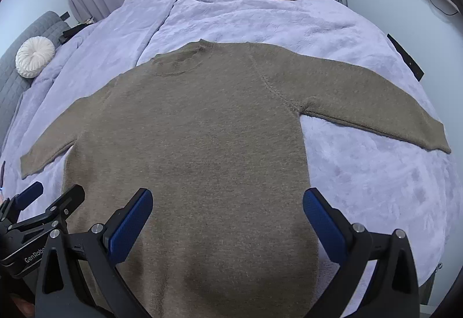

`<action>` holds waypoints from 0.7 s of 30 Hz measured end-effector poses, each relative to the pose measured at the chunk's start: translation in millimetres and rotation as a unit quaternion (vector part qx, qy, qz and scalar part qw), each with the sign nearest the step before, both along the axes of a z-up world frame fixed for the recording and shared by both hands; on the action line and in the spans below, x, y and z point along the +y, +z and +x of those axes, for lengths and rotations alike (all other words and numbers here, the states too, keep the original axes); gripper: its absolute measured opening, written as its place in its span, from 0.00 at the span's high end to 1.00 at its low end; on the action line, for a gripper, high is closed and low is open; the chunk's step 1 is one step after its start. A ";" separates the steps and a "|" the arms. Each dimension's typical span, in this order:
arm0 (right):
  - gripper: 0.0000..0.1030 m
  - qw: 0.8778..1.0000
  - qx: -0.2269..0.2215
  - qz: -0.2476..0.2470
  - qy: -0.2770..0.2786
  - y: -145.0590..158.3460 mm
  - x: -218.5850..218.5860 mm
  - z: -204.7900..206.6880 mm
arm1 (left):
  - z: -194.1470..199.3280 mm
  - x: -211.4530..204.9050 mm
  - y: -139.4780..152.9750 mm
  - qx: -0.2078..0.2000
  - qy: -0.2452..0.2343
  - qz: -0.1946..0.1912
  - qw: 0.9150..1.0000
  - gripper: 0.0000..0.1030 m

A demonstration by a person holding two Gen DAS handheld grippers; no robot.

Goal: Fold small clothes

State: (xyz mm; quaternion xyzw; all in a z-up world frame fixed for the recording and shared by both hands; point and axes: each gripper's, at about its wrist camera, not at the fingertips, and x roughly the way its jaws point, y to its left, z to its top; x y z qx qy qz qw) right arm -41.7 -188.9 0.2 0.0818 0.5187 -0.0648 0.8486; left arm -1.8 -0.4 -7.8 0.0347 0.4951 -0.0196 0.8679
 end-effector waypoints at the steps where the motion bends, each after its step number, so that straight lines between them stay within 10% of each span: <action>1: 0.00 1.000 0.000 0.000 0.000 -0.1 0.2 0.1 | 0.4 0.3 -0.9 0.003 -0.001 -0.003 1.000 0.00; 21: 0.00 1.000 0.005 -0.010 0.007 2.8 8.0 7.2 | 1.1 5.5 -1.7 0.012 0.004 -0.020 1.000 0.00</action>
